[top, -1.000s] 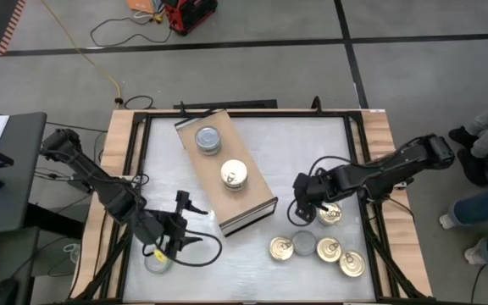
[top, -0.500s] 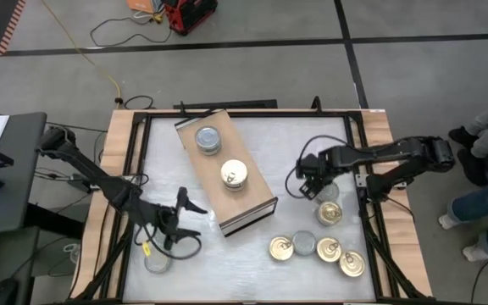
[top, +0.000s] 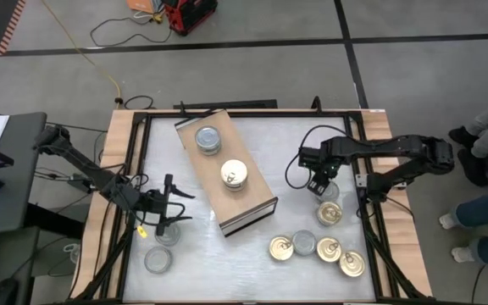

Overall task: Stack canned seafood by type on shelf
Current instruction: Stack the green tuna can on top of the other green tuna can on the shelf

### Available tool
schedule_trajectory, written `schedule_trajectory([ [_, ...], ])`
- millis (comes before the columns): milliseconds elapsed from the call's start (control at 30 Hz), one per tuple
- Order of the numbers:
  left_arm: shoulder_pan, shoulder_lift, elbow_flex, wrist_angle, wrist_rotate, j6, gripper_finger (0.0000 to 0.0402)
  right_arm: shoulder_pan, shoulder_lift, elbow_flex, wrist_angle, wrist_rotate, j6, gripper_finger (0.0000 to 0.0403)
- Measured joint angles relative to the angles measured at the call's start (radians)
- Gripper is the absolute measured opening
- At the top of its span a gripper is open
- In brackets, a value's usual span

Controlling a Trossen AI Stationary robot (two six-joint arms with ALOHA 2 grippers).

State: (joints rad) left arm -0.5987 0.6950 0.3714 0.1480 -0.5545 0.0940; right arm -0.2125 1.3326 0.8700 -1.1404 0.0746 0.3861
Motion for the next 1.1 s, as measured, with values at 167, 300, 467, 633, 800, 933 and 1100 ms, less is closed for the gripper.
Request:
schedule_trajectory([
  [167, 0.000, -0.034, -0.016, 0.001, 0.001, 0.016, 0.0272, -0.040, 0.085, 0.002, -0.015, -0.040, -0.166, 0.0140],
  [300, 0.000, -0.055, -0.015, -0.004, 0.005, 0.050, 0.0272, -0.034, 0.185, 0.018, -0.055, -0.043, -0.262, 0.0125],
  [467, 0.000, -0.077, -0.015, -0.045, -0.008, 0.055, 0.0272, -0.040, 0.245, 0.032, -0.049, -0.021, -0.313, 0.0116],
  [633, 0.000, -0.095, -0.015, -0.088, -0.010, 0.051, 0.0272, -0.067, 0.257, 0.034, -0.016, -0.016, -0.331, 0.0104],
  [800, 0.000, -0.113, -0.015, -0.111, -0.010, 0.056, 0.0272, -0.110, 0.252, 0.033, 0.029, 0.006, -0.335, 0.0080],
  [933, 0.000, -0.115, -0.015, -0.113, -0.010, 0.063, 0.0272, -0.142, 0.273, 0.034, 0.054, 0.006, -0.338, 0.0056],
  [1100, 0.000, -0.115, -0.015, -0.120, -0.003, 0.077, 0.0272, -0.194, 0.291, 0.033, 0.082, 0.010, -0.371, 0.0028],
])
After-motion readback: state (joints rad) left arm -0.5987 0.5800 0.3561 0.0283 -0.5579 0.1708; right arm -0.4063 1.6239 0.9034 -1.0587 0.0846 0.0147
